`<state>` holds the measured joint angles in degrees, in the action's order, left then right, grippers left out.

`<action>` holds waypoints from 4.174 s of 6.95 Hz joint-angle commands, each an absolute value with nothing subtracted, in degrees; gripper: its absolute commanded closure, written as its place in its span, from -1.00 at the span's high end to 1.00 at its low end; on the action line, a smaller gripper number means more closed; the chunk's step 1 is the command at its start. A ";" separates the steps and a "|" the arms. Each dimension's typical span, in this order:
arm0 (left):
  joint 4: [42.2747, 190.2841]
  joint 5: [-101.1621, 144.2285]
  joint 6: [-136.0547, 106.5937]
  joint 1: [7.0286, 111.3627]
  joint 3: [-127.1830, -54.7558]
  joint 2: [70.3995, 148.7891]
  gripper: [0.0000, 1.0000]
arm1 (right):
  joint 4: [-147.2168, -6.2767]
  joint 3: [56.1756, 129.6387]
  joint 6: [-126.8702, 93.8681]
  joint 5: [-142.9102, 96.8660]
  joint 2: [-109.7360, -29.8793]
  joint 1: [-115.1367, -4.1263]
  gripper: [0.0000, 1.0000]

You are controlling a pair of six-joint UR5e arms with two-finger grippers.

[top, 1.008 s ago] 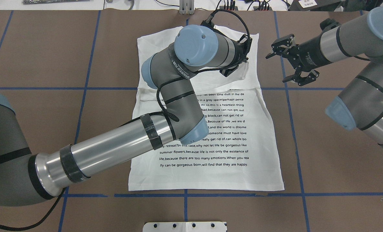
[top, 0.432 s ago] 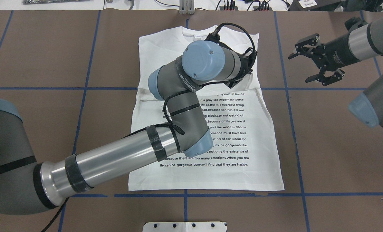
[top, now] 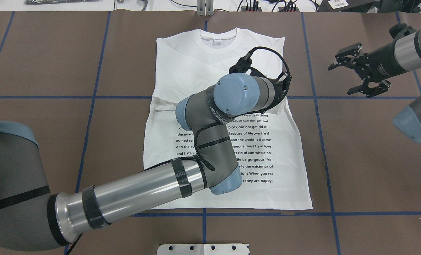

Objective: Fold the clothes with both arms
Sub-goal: 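Grasp the other sleeve with the left gripper and fold it across the shirt, then release the sleeve with the left gripper while the right gripper moves to the hem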

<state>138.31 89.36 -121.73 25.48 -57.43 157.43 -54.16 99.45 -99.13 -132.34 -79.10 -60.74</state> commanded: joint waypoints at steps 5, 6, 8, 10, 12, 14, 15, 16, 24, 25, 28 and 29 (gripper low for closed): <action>146.59 79.20 -121.64 25.66 -49.94 160.31 -0.98 | -54.23 99.49 -98.79 -131.66 -79.72 -60.82 1.00; 147.47 78.06 -121.64 25.66 -47.83 161.18 -0.55 | -54.14 99.58 -98.79 -131.66 -80.24 -60.82 1.00; 148.62 77.08 -121.64 25.66 -45.53 162.94 0.26 | -54.14 99.93 -98.79 -131.66 -80.86 -60.82 1.00; 148.62 77.08 -121.73 25.75 -45.88 164.00 0.36 | -54.14 100.19 -99.05 -131.57 -80.86 -60.82 1.00; 147.14 80.65 -115.20 26.63 -49.72 162.96 0.35 | -54.23 103.52 -100.63 -129.22 -80.86 -56.20 1.00; 135.14 89.87 -107.19 29.60 -63.72 153.69 0.34 | -54.84 109.21 -109.55 -116.34 -83.82 -43.92 1.00; 130.56 93.83 -102.53 31.62 -75.90 145.11 0.34 | -54.93 112.82 -112.38 -109.58 -87.50 -36.81 0.97; 123.82 96.30 -99.78 32.77 -84.81 140.23 0.32 | -55.02 114.94 -115.46 -103.07 -90.50 -30.30 0.97; 121.55 95.80 -98.26 32.87 -91.32 135.00 0.33 | -60.64 119.27 -125.60 -91.76 -97.82 -13.19 0.53; 121.55 95.80 -98.35 32.78 -91.32 135.00 0.34 | -60.64 119.27 -125.60 -91.93 -97.82 -12.75 0.53; 121.64 95.71 -98.35 32.87 -91.32 134.91 0.34 | -60.73 117.78 -125.60 -91.93 -97.82 -11.60 0.43; 121.73 95.63 -98.35 32.87 -91.32 134.91 0.34 | -60.73 117.43 -125.60 -91.93 -97.82 -11.43 0.37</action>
<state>121.63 95.70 -98.35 32.87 -91.32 134.92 -60.70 117.96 -125.60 -91.93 -97.82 -11.66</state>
